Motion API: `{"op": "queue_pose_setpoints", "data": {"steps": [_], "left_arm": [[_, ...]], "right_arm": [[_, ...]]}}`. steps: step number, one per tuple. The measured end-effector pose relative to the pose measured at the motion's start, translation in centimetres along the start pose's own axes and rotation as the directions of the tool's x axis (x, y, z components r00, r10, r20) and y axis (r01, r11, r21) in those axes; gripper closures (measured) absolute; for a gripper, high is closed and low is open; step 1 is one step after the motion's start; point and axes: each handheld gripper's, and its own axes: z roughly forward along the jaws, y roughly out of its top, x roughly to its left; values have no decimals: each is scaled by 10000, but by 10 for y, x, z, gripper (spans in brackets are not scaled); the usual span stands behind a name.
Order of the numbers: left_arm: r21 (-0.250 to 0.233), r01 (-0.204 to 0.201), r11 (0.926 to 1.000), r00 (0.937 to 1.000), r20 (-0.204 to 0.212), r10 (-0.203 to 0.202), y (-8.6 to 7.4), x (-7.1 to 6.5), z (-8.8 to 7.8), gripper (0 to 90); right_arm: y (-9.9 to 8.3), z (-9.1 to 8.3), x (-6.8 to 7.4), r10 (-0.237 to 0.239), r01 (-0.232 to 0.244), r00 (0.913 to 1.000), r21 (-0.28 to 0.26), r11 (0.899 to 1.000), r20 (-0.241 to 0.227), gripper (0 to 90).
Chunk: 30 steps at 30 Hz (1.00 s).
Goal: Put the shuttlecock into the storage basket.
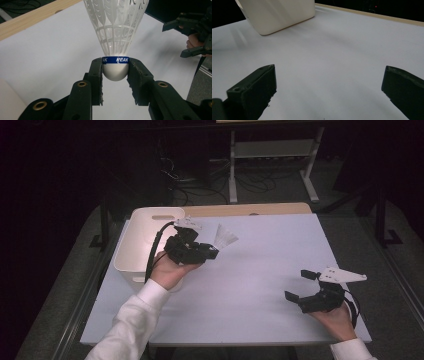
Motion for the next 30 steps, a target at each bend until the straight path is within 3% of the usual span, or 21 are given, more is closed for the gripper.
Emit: {"op": "queue_pose_setpoints", "data": {"steps": [13,23,30], "left_arm": [[-129,157,9998,9995,-288,-161,2,8,-19,650],[-120,247,9996,9994,-225,-250,6,20,-39,650],[163,128,9998,9994,-334,-122,5,29,-52,650]], "right_arm": [[0,0,0,-39,39,10000,23,10000,26,0],[0,0,1,-5,5,10000,7,10000,21,0],[0,1,0,-30,30,10000,53,10000,39,0]]}}
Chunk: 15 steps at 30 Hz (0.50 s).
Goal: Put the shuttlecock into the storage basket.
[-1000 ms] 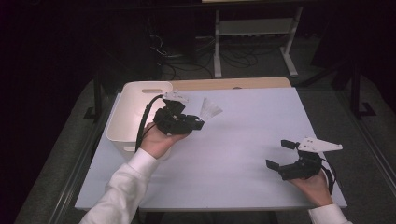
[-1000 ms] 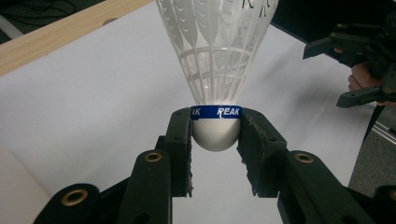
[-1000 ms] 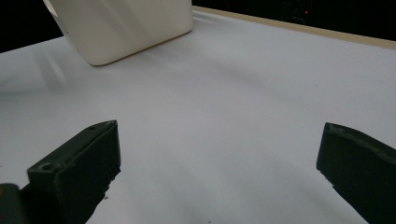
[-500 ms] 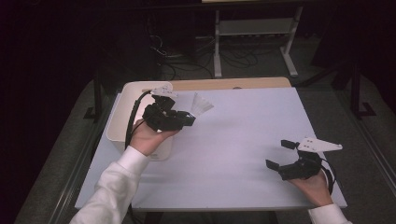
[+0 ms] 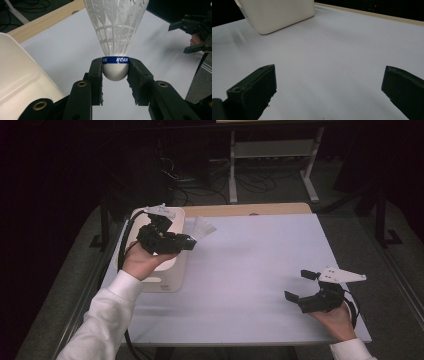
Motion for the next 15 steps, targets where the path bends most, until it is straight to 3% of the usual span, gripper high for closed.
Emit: {"op": "queue_pose_setpoints", "data": {"steps": [15], "left_arm": [[152,77,9999,9991,-426,-71,-4,9,-19,650]], "right_arm": [[0,0,0,-21,21,10000,-21,10000,4,0]]}}
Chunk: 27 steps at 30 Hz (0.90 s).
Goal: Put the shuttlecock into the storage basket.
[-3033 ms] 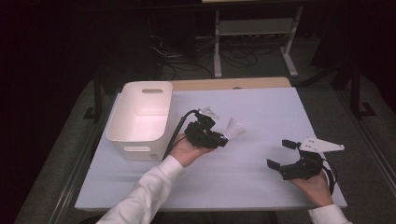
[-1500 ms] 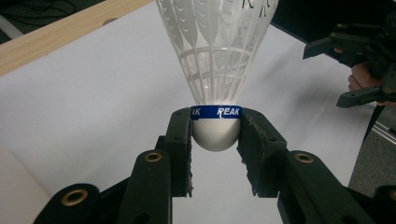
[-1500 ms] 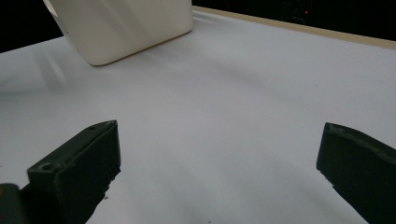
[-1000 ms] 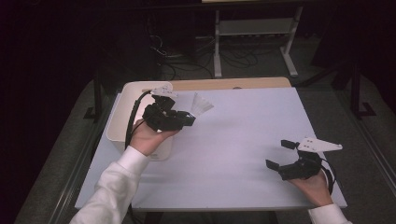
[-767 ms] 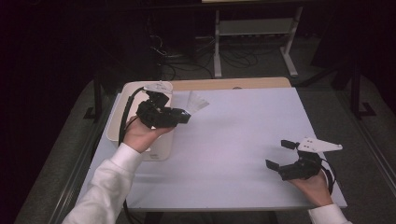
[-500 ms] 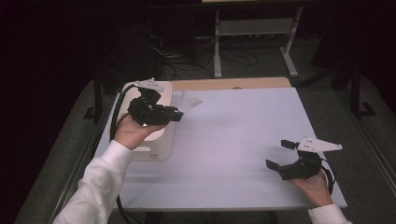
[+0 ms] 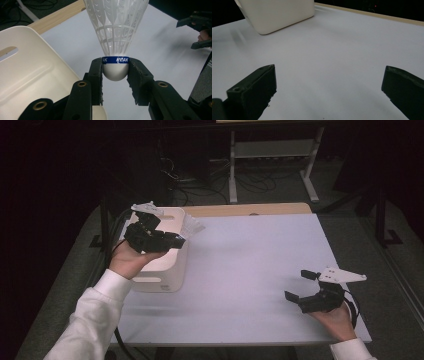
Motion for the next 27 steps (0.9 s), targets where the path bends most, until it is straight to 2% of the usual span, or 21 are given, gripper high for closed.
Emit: {"op": "queue_pose_setpoints", "data": {"steps": [11,18,27], "left_arm": [[82,70,9999,9996,-274,-68,-1,7,-9,650],[274,155,9995,9985,-521,-141,-7,14,-17,650],[592,188,9981,9979,-626,-151,-14,21,-23,650]], "right_arm": [[0,1,-1,38,-38,10000,48,10000,0,0],[0,1,-1,26,-26,10000,52,10000,2,0],[-1,2,-1,16,-16,10000,130,9999,21,0]]}}
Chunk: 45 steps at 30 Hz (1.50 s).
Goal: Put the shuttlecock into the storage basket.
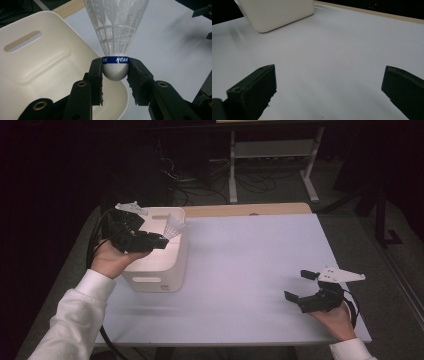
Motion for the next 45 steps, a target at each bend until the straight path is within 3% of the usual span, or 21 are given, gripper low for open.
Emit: {"op": "queue_pose_setpoints", "data": {"steps": [17,30,45], "left_arm": [[189,370,9991,9988,-330,-364,-16,15,-14,650],[422,558,9976,9976,-432,-539,-28,21,-12,649],[1249,535,9907,9979,-442,-483,-32,24,-3,649]], "right_arm": [[0,1,0,-18,18,10000,110,9999,-20,0],[-1,2,-1,-9,9,10000,155,9999,-8,0],[-1,1,0,-2,2,10000,144,9999,1,0]]}}
